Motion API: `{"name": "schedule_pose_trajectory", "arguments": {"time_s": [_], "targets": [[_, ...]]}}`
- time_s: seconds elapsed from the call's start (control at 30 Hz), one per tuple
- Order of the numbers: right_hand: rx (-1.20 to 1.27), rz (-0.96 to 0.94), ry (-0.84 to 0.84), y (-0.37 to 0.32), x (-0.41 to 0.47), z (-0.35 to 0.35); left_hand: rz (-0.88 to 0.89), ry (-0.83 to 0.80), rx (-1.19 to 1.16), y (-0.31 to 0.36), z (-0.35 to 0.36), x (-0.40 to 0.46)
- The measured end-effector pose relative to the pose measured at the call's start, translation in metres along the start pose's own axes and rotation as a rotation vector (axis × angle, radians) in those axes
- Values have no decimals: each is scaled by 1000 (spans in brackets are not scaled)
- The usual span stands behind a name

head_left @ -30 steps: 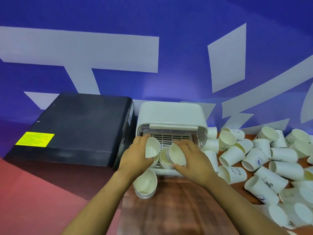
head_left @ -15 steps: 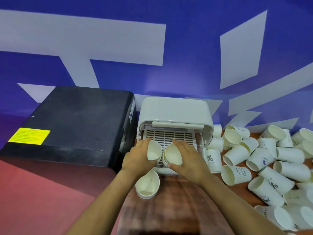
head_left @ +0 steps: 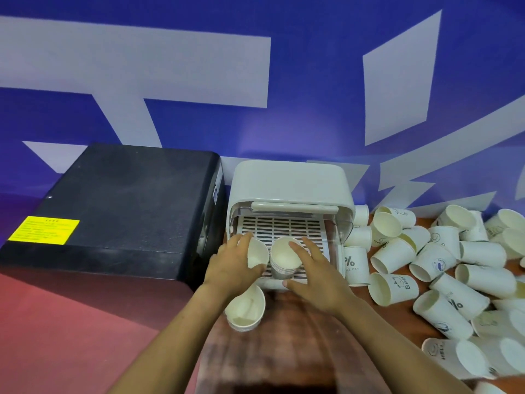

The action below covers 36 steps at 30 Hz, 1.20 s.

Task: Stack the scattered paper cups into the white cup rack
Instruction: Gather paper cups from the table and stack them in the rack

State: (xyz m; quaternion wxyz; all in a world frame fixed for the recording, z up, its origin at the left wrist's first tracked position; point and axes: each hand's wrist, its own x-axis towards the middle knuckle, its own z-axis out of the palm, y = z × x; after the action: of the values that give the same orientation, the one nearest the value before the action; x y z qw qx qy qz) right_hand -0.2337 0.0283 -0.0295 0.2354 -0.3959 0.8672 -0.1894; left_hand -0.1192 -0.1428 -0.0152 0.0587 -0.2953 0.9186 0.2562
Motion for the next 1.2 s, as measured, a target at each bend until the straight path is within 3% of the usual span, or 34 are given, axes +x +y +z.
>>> {"name": "schedule_pose_trajectory", "arguments": {"time_s": [0.2, 0.4, 0.77, 0.97, 1.2], "targets": [[15, -8, 70, 21, -34, -5, 212, 158, -111, 31, -5, -26], [-2, 55, 100, 49, -81, -27, 347, 126, -131, 74, 8, -47], [-271, 161, 14, 125, -153, -58, 352, -44, -89, 146, 68, -75], [-571, 135, -154, 163, -164, -61, 334, -113, -28, 176, 101, -71], [-698, 47, -259, 200, -172, -65, 312, -141, 86, 210, 132, -44]]}}
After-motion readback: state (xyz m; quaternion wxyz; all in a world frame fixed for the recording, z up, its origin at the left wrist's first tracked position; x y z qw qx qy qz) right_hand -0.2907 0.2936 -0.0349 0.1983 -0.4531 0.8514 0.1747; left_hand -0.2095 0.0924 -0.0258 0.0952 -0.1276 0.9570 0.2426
